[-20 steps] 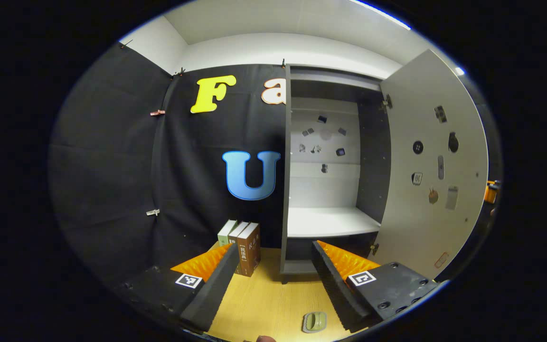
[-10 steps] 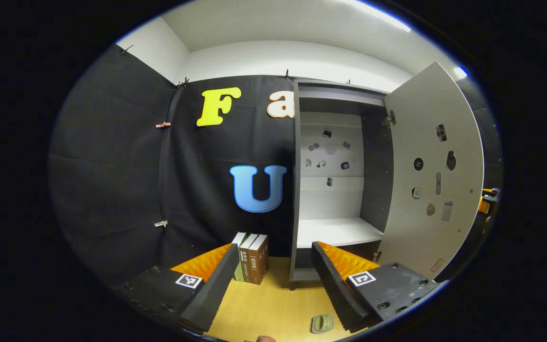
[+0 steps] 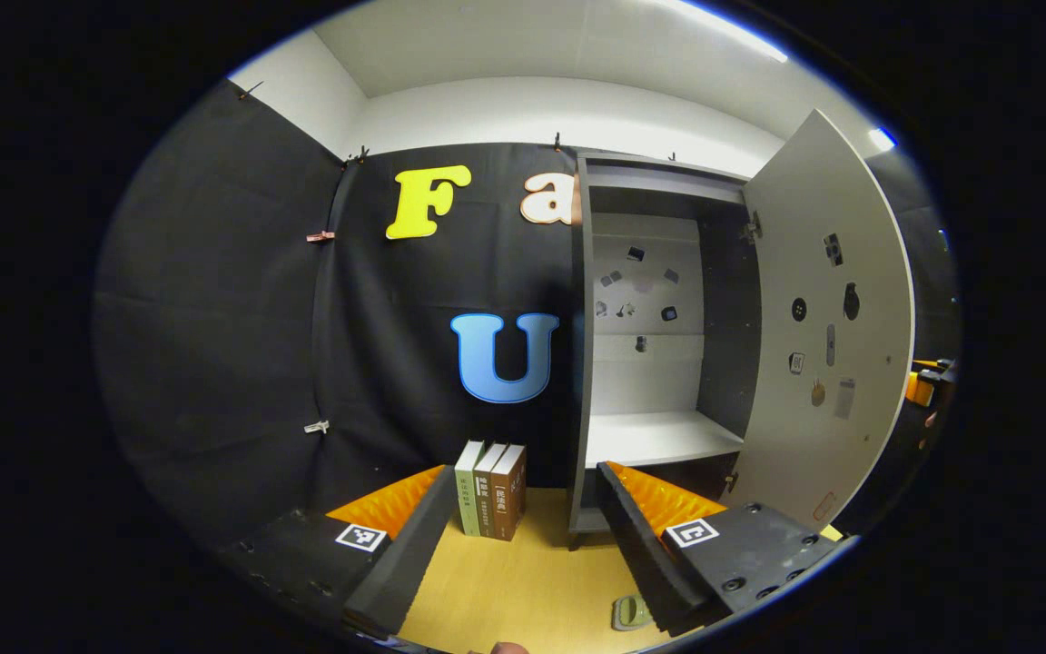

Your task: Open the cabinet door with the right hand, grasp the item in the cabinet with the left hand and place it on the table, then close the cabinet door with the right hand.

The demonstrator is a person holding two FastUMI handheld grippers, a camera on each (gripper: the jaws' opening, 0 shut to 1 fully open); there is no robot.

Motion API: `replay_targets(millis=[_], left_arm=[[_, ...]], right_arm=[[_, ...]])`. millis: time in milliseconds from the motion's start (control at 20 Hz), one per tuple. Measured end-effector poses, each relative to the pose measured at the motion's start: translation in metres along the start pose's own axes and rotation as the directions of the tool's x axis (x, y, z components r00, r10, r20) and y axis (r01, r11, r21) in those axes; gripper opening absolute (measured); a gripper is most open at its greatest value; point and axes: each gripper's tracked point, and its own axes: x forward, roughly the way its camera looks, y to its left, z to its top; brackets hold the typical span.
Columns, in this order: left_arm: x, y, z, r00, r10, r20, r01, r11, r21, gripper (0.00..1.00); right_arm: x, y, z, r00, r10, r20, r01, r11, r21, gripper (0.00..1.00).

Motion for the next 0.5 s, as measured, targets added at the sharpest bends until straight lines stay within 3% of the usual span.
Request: replay_targets(millis=[100,150,500], left_arm=[[-0.002,0.008,-0.003,1.0,0.003,-0.006,-0.003,1.0,0.0,0.96],[-0.003,0.013,-0.003,1.0,0.009,-0.005,-0.009,1.0,0.0,0.98],[-0.015,0.037,-0.005,1.0,0.027,0.0,-0.027,1.0,0.008,0.96]], right_arm=[[0.0,0.021,-0.002,1.0,0.02,-0.003,-0.02,1.0,0.006,1.0],[-0.001,0.03,-0.002,1.0,0.03,-0.003,-0.03,0.999,0.01,0.96],[0.005,0.092,-0.008,0.996,0.093,-0.008,-0.093,0.995,0.043,0.95]])
